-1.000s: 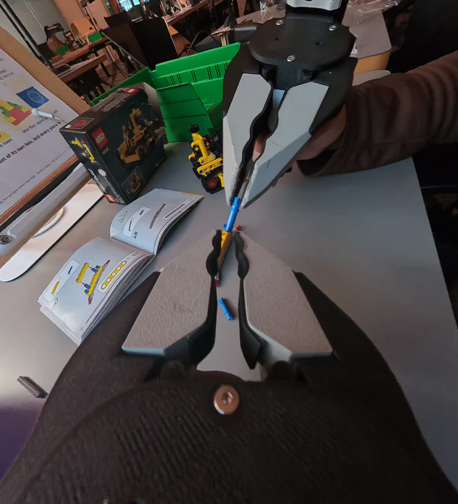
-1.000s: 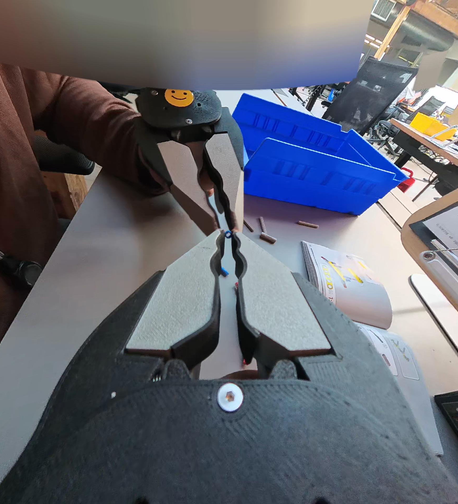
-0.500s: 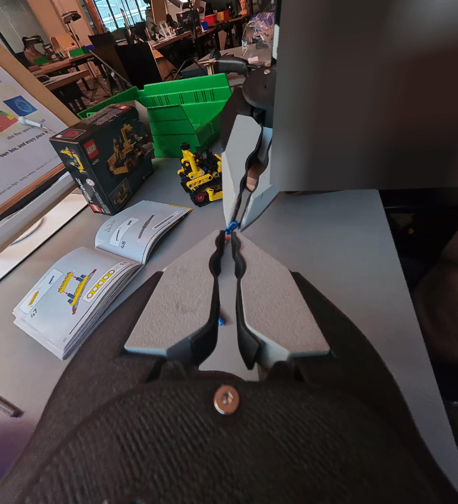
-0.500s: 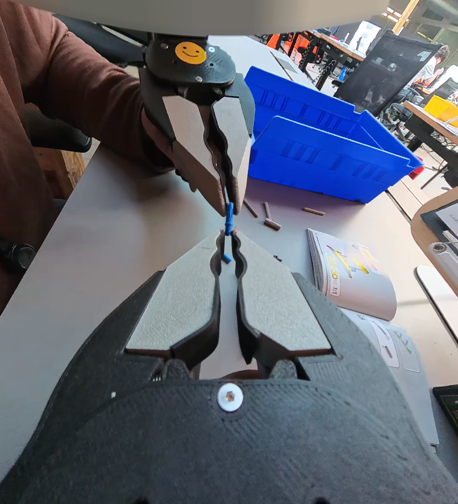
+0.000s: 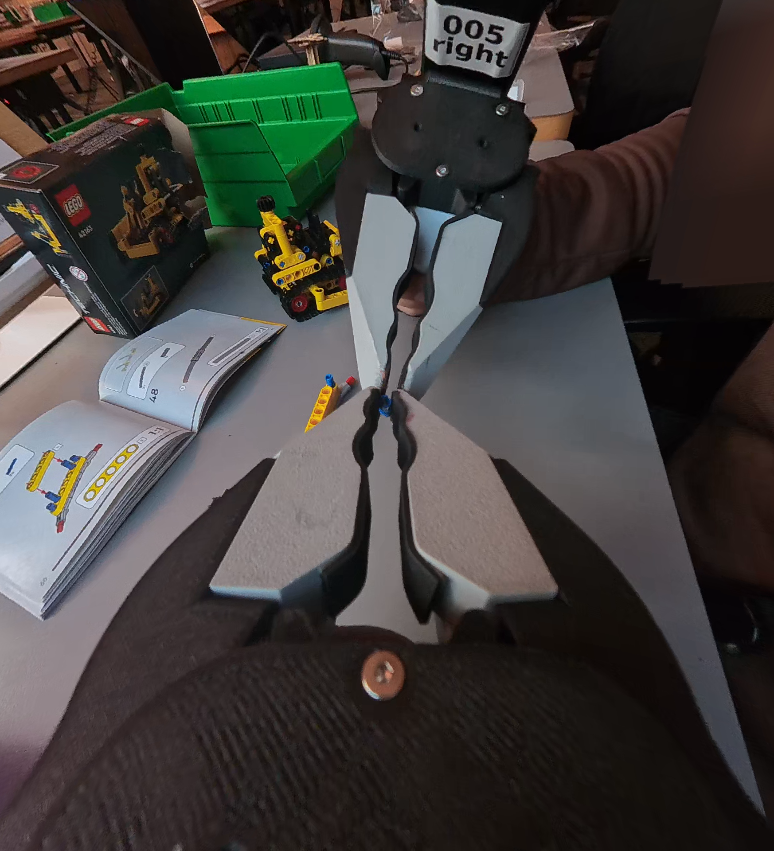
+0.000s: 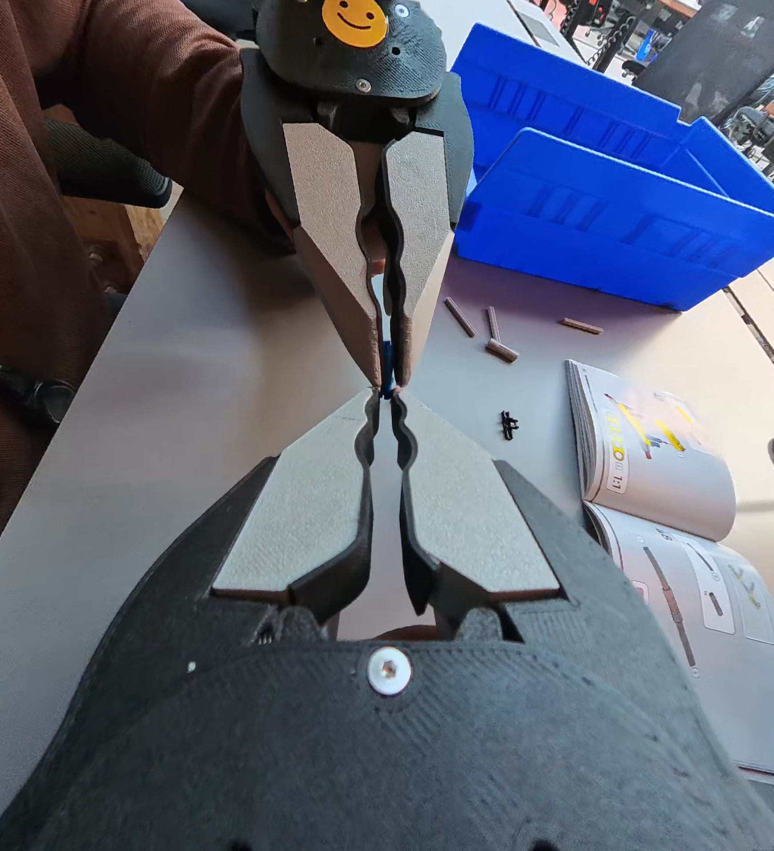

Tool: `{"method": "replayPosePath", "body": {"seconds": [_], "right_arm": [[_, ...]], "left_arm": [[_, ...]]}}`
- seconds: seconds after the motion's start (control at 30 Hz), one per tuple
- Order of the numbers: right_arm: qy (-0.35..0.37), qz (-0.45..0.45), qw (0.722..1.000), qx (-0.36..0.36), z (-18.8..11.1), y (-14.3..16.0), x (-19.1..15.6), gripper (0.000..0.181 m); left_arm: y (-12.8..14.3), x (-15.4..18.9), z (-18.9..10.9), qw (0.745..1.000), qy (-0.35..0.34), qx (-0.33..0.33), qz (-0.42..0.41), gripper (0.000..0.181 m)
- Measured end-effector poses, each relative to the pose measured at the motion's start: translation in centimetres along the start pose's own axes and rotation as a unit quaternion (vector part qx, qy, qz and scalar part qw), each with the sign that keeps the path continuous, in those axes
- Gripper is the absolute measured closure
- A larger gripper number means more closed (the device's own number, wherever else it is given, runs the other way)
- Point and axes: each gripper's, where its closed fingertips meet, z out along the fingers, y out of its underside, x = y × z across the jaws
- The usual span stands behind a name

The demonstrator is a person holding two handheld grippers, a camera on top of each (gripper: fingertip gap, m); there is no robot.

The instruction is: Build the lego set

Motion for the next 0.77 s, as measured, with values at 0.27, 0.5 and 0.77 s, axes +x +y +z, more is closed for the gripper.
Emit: {"method": "replayPosePath", "body": {"seconds": [0.27, 0.5, 0.77], "right_arm": [[-0.011, 0.026, 1.000, -0.009, 0.3, 0.6, 0.1, 0.179], [-0.064, 0.035, 0.989, -0.129, 1.3, 4.4, -1.9, 0.164], [-0.057, 0.044, 0.988, -0.137, 1.7, 4.8, -1.7, 0.172]], "left_arm": [[0.7, -0.3, 0.3, 0.999, 0.008, -0.016, -0.038, 0.179], [4.6, 0.1, 1.3, 0.990, 0.019, -0.132, -0.054, 0.179], [4.7, 0.4, 1.4, 0.988, 0.024, -0.139, -0.061, 0.163]]}}
